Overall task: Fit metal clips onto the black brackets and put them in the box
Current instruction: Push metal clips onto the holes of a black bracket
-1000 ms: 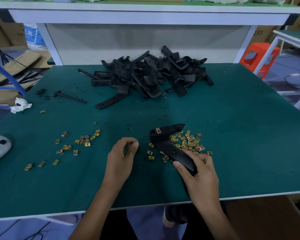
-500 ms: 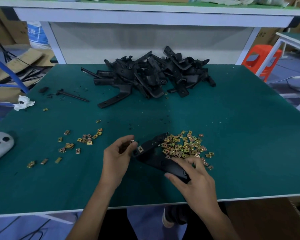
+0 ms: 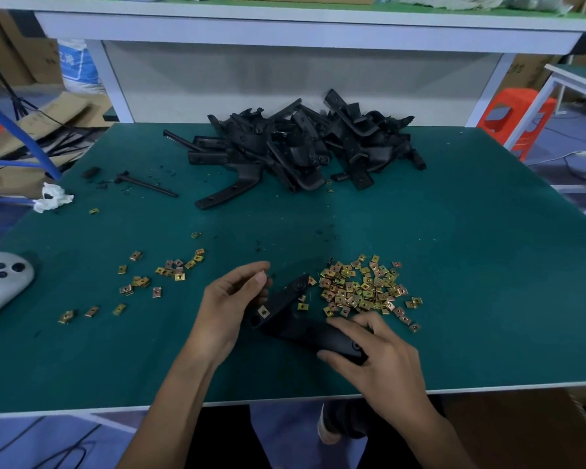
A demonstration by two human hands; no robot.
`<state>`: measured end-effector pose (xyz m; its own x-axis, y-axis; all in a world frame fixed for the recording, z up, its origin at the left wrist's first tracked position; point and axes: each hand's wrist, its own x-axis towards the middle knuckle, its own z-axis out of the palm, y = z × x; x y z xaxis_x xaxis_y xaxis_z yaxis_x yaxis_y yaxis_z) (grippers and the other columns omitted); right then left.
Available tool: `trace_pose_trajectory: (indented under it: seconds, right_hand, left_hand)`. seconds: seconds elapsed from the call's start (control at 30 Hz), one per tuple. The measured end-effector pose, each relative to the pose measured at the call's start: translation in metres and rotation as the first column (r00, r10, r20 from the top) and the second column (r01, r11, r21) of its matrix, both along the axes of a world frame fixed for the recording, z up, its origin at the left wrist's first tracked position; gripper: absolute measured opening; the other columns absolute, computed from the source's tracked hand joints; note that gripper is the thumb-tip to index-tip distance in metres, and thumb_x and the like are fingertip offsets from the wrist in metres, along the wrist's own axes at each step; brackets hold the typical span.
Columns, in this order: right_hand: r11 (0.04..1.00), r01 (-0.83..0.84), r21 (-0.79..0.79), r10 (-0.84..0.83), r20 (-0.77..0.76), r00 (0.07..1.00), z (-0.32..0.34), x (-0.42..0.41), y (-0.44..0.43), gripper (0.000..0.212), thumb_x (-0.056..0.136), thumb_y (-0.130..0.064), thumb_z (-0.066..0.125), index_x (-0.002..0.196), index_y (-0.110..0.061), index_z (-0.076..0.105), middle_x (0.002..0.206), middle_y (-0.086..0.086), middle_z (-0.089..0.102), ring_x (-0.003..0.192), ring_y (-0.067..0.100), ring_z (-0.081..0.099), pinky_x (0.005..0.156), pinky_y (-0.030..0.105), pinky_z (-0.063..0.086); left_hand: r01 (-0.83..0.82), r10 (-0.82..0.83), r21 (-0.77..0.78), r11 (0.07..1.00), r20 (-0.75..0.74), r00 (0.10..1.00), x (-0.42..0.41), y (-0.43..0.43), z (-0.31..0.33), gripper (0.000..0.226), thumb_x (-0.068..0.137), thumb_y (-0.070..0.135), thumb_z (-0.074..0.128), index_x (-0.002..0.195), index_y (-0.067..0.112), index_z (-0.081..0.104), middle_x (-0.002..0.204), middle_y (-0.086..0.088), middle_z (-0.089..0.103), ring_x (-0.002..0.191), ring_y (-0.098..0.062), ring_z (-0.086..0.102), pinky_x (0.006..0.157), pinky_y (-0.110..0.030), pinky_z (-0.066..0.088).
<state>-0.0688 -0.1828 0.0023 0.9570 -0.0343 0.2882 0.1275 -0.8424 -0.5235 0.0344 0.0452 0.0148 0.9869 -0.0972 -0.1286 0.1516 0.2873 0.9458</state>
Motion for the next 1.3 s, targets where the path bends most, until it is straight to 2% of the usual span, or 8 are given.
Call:
trace_pose_trajectory:
  seconds: [0.2, 0.37, 0.63, 0.73, 0.8, 0.9, 1.03, 1.3]
  right_hand:
    - [1.0, 0.015, -0.014, -0.015, 0.001, 1.0, 0.0, 0.001, 0.002, 0.047, 0.08, -0.069, 0.062, 0.118, -0.043, 0.072, 0.1, -0.019, 0.056, 0.072, 0.002, 0.059, 0.057, 0.025, 0.047]
    - [1.0, 0.01, -0.021, -0.01, -0.007, 1.0, -0.001, 0.002, 0.002, 0.045, 0.078, -0.063, 0.07, 0.119, -0.043, 0.072, 0.101, -0.02, 0.056, 0.073, 0.003, 0.06, 0.057, 0.024, 0.044]
    - [1.0, -0.005, -0.017, 0.005, -0.045, 0.999, -0.003, 0.004, 0.001, 0.047, 0.077, -0.057, 0.081, 0.12, -0.044, 0.071, 0.102, -0.02, 0.056, 0.074, 0.002, 0.059, 0.057, 0.023, 0.042]
    - [1.0, 0.006, 0.012, -0.006, -0.075, 0.997, -0.003, 0.006, 0.0, 0.048, 0.076, -0.059, 0.081, 0.121, -0.048, 0.069, 0.102, -0.022, 0.054, 0.078, 0.0, 0.059, 0.059, 0.023, 0.044]
    - [0.999, 0.019, 0.03, -0.016, -0.081, 0.997, -0.003, 0.007, 0.0, 0.05, 0.076, -0.064, 0.077, 0.122, -0.05, 0.066, 0.102, -0.022, 0.053, 0.08, 0.001, 0.059, 0.062, 0.025, 0.047]
    - [0.999, 0.035, 0.041, -0.032, -0.081, 0.996, -0.003, 0.008, 0.002, 0.055, 0.075, -0.073, 0.063, 0.125, -0.051, 0.062, 0.101, -0.022, 0.052, 0.08, 0.001, 0.06, 0.064, 0.027, 0.049]
    - [0.998, 0.043, 0.045, -0.04, -0.076, 0.996, -0.004, 0.007, 0.002, 0.056, 0.076, -0.075, 0.058, 0.126, -0.051, 0.06, 0.1, -0.02, 0.052, 0.08, 0.001, 0.061, 0.064, 0.033, 0.052]
    - [0.999, 0.037, 0.028, -0.034, -0.099, 0.994, -0.005, 0.007, 0.002, 0.059, 0.076, -0.077, 0.055, 0.129, -0.052, 0.058, 0.104, -0.021, 0.054, 0.083, 0.001, 0.063, 0.066, 0.032, 0.052]
  left_hand:
    - [0.101, -0.103, 0.092, 0.991, 0.016, 0.995, -0.004, -0.004, 0.004, 0.025, 0.074, 0.032, 0.077, 0.099, 0.025, 0.081, 0.095, -0.004, 0.078, 0.089, -0.013, 0.07, 0.078, -0.022, 0.055]
    - [0.036, -0.04, 0.114, 0.993, 0.035, 0.999, -0.004, -0.01, 0.004, 0.019, 0.088, 0.01, 0.073, 0.093, 0.027, 0.082, 0.091, -0.002, 0.078, 0.084, -0.008, 0.069, 0.075, -0.018, 0.055]
    - [-0.035, 0.028, 0.11, 0.993, 0.06, 0.998, -0.009, -0.022, 0.008, 0.026, 0.087, 0.003, 0.072, 0.082, 0.027, 0.082, 0.083, 0.002, 0.077, 0.077, -0.004, 0.068, 0.068, -0.015, 0.053]
    - [-0.011, 0.001, 0.126, 0.992, 0.078, 0.997, -0.014, -0.02, 0.008, 0.017, 0.079, 0.016, 0.08, 0.087, 0.031, 0.082, 0.084, 0.007, 0.074, 0.08, -0.004, 0.066, 0.07, -0.014, 0.052]
    - [0.022, -0.041, 0.181, 0.983, 0.105, 0.994, -0.018, -0.018, 0.005, 0.029, 0.069, 0.023, 0.085, 0.096, 0.035, 0.08, 0.088, 0.01, 0.073, 0.082, -0.004, 0.066, 0.073, -0.015, 0.052]
    - [-0.001, -0.039, 0.283, 0.959, 0.136, 0.99, -0.02, -0.021, 0.002, 0.044, 0.068, 0.015, 0.091, 0.103, 0.039, 0.076, 0.095, 0.012, 0.075, 0.086, -0.003, 0.068, 0.075, -0.016, 0.053]
    - [-0.057, 0.026, 0.233, 0.971, 0.133, 0.991, -0.02, -0.026, 0.001, 0.047, 0.06, 0.026, 0.089, 0.104, 0.031, 0.076, 0.093, 0.01, 0.076, 0.084, -0.003, 0.069, 0.073, -0.014, 0.052]
    - [-0.065, -0.002, 0.302, 0.951, 0.215, 0.977, -0.021, -0.027, -0.005, 0.033, 0.078, 0.011, 0.084, 0.104, 0.029, 0.075, 0.096, 0.005, 0.076, 0.086, -0.006, 0.069, 0.073, -0.016, 0.052]
